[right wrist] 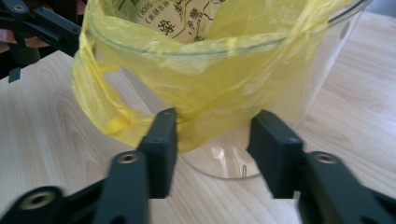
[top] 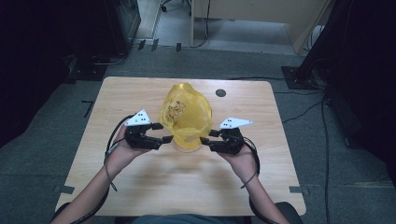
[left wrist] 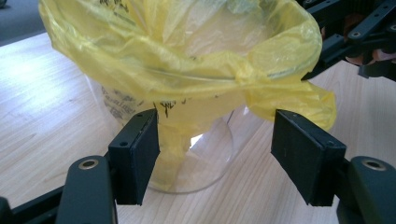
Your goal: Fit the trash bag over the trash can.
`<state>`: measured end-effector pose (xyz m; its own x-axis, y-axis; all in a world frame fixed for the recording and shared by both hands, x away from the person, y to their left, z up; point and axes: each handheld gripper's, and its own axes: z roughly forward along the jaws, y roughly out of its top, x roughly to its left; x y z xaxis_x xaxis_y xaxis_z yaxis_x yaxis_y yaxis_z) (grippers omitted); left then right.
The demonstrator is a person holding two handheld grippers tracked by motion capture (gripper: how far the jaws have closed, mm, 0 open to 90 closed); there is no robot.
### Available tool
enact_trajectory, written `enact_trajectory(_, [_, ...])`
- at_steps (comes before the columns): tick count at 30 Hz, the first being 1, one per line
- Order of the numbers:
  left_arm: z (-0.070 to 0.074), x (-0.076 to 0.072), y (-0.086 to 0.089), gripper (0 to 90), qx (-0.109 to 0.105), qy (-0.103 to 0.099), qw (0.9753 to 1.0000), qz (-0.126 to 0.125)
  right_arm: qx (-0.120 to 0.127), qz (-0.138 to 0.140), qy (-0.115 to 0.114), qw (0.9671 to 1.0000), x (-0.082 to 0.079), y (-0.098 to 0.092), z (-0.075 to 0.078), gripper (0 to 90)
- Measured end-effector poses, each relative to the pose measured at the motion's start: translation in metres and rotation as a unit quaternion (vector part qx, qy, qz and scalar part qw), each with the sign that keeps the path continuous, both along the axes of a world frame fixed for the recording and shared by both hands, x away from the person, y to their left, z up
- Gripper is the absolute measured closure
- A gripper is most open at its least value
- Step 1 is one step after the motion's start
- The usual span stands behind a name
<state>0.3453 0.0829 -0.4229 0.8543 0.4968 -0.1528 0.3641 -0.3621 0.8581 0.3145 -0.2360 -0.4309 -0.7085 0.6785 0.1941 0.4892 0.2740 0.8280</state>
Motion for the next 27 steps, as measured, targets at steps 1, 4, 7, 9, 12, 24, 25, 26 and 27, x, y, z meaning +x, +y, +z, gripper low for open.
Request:
enact_trajectory(1, [0.000, 0.001, 0.000, 31.8, -0.002, 0.000, 1.0000, 0.000, 0.004, 0.001, 0.000, 1.0000, 0.001, 0.000, -0.001, 60.2])
enact_trajectory(4, [-0.001, 0.002, 0.000, 31.8, -0.007, 0.003, 1.0000, 0.003, 0.018, 0.003, 0.014, 0.9997, 0.002, 0.000, -0.003, 71.0])
enact_trajectory(7, [-0.002, 0.002, 0.000, 31.9, -0.006, 0.004, 1.0000, 0.003, 0.020, 0.005, 0.019, 0.9996, 0.002, 0.001, -0.003, 78.9])
enact_trajectory(9, [-0.003, 0.002, 0.000, 31.9, -0.005, 0.005, 1.0000, 0.003, 0.016, 0.009, 0.021, 0.9996, 0.003, 0.002, -0.003, 82.1])
enact_trajectory(12, [-0.004, 0.004, 0.000, 31.9, -0.005, 0.006, 1.0000, 0.002, 0.006, 0.010, 0.026, 0.9996, 0.003, 0.005, -0.006, 83.6])
enact_trajectory(24, [0.004, 0.011, 0.014, 31.9, -0.004, 0.014, 0.9999, 0.003, 0.021, 0.019, -0.003, 0.9996, 0.003, -0.014, 0.007, 39.9])
enact_trajectory(25, [0.005, 0.012, 0.015, 31.9, -0.006, 0.015, 0.9999, 0.001, 0.027, 0.019, -0.004, 0.9995, 0.003, -0.016, 0.009, 38.9])
enact_trajectory(26, [0.006, 0.012, 0.016, 31.8, -0.007, 0.014, 0.9999, 0.001, 0.031, 0.017, -0.007, 0.9993, 0.003, -0.018, 0.011, 38.2])
enact_trajectory(27, [0.008, 0.013, 0.018, 31.8, -0.007, 0.010, 0.9999, 0.001, 0.036, 0.016, -0.010, 0.9992, 0.003, -0.020, 0.014, 38.0])
